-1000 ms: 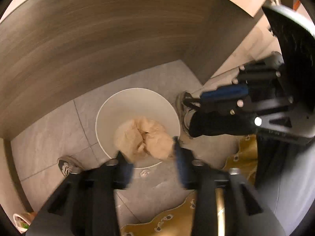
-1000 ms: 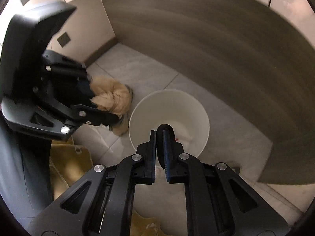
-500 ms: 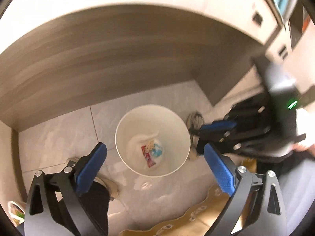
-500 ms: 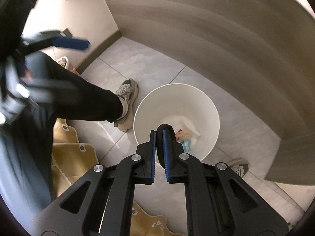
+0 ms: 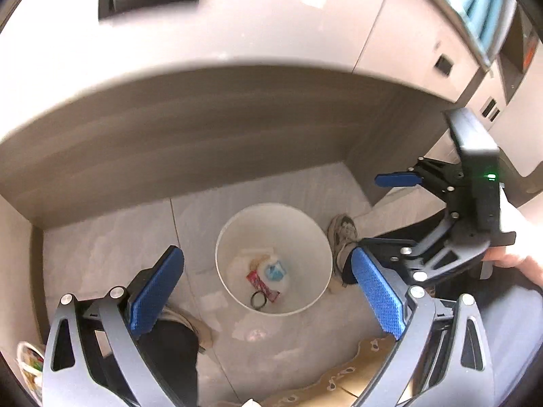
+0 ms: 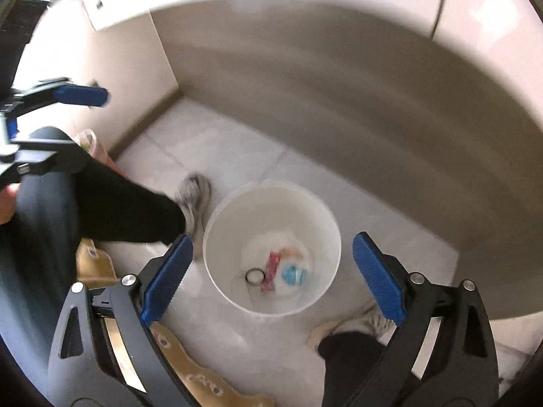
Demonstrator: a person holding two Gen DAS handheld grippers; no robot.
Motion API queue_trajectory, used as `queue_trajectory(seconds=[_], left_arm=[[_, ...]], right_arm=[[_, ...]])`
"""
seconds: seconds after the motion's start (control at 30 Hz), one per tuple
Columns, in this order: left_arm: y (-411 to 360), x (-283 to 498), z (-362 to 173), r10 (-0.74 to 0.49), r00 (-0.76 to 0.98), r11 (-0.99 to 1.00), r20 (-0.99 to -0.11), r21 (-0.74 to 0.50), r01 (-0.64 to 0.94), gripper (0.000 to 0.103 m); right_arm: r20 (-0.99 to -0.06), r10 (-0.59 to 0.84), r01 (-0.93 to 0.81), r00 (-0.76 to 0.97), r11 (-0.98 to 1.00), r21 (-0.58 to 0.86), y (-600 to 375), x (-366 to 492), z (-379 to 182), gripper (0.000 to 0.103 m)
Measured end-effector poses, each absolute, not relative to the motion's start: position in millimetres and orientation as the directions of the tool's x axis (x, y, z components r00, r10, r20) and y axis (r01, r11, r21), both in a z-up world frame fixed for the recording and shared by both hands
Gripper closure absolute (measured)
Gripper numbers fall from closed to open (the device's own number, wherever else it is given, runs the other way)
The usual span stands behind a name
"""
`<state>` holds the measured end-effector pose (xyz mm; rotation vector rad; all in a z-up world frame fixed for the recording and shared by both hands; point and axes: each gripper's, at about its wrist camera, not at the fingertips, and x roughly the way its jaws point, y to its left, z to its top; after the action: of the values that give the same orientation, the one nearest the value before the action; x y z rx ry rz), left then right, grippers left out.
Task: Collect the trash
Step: 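Bring both tools back up to the mattress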
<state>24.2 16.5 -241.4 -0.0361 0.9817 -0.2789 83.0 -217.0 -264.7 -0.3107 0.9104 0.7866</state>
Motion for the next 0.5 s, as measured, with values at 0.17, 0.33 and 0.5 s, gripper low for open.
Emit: queue_trajectory(seconds=[0.17,0.33,0.5], left_arm=[[16,26,-167,-0.196,0.604,0.968,-0.773,-0.055,0.244,0.006],[18,60,-75,-0.138,0.696,0.980,-0.705,0.004,0.199,0.006],[25,127,-13,-0.104,0.741,0.990,-0.664,-0.002,0.138,0.006]], right_arm=[[-0.650,0.620,-0.746,0.439,0.655,0.121,-251,56,-174,0.007],[-0.513,0.644,-0.743,0.568,0.669,0.017,-265,53,-62,0.005],[-0.511,0.566,-0.666,0.647,0.746,-0.016,-265,117,17,0.005]])
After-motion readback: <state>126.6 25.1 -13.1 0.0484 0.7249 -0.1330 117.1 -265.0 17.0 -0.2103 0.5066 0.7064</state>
